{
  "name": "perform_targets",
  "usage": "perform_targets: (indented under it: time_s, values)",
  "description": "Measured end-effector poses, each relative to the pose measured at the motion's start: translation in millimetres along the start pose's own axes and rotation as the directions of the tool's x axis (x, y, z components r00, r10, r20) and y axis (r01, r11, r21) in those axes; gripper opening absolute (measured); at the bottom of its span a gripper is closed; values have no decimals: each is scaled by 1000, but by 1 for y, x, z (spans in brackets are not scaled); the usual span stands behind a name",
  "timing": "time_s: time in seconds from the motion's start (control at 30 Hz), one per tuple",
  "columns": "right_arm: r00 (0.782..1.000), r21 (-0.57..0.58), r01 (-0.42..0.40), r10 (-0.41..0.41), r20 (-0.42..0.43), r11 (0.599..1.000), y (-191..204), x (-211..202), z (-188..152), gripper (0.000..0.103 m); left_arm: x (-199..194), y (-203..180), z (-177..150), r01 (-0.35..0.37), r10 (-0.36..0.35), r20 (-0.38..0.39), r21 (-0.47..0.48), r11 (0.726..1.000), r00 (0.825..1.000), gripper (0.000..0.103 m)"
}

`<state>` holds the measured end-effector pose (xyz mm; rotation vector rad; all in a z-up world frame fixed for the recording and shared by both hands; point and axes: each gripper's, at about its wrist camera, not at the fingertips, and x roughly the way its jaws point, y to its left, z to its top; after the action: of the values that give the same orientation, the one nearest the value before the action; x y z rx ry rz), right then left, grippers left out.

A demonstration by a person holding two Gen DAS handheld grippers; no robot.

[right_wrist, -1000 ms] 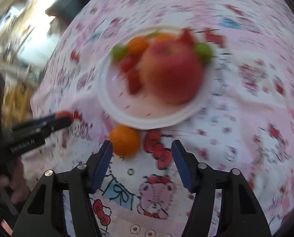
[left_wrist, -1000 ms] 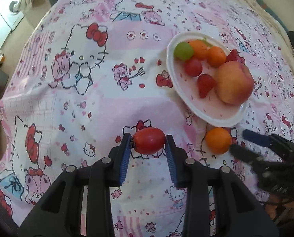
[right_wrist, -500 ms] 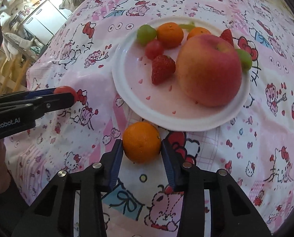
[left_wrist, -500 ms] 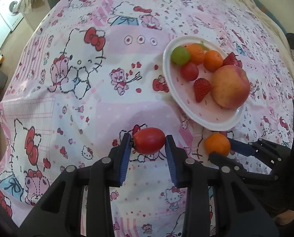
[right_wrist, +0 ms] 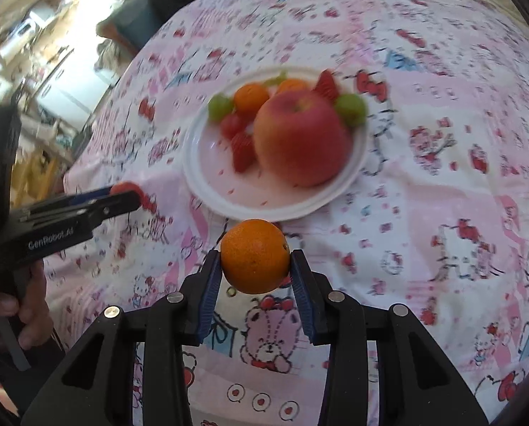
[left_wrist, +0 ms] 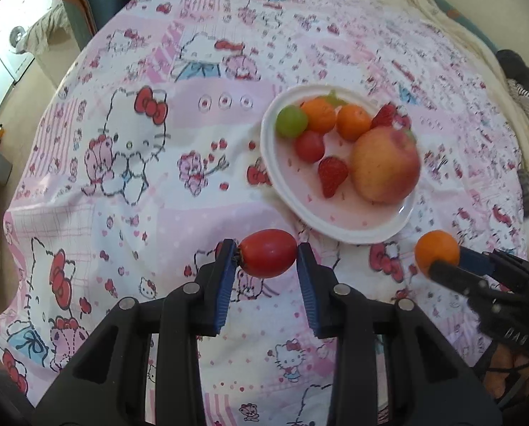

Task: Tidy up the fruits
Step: 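Lift the tomato with the left gripper while the right gripper grasps the mandarin, then carry the tomato and mandarin onto the plate and open both grippers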

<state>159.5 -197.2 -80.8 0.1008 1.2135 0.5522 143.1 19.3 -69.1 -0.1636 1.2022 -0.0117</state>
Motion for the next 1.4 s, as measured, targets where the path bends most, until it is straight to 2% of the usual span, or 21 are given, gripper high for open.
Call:
perform_targets:
  time_s: [0.13,0.27,0.43,0.53,0.7,0.8,0.9,1.07,1.23,1.4]
  values:
    - [995,82,-34,26,98,996,-17,-29,12,41,-12,1,13,63,-63,53,0,998,997,30]
    - [985,134,-48,24,171,990,-31,-47,28,41,-12,-1,27,69,-69,71,5,998,995,30]
    - [978,150,-66,34,205,986,-41,-52,50,41,-6,-3,46,86,-86,63,0,996,994,30]
    - [977,159,-90,57,205,983,-46,-47,65,41,-2,-13,55,84,-86,61,36,996,994,30]
    - [979,140,-89,60,196,986,-46,-35,94,41,9,-27,71,81,-86,59,84,993,995,31]
    - [981,145,-122,97,169,982,-53,-18,109,41,21,-28,77,84,-87,40,89,992,995,30]
    - [988,153,-108,89,125,982,-61,4,123,41,34,-28,83,90,-91,18,77,993,996,31]
    - [992,131,-106,96,77,986,-60,32,137,41,52,-33,86,99,-98,-7,92,991,995,31]
    - [994,74,-104,101,38,992,-50,55,149,41,70,-32,84,92,-87,-74,67,993,993,31]
    - [990,61,-143,143,-2,988,-46,76,157,42,72,-29,86,75,-72,-63,62,995,995,31]
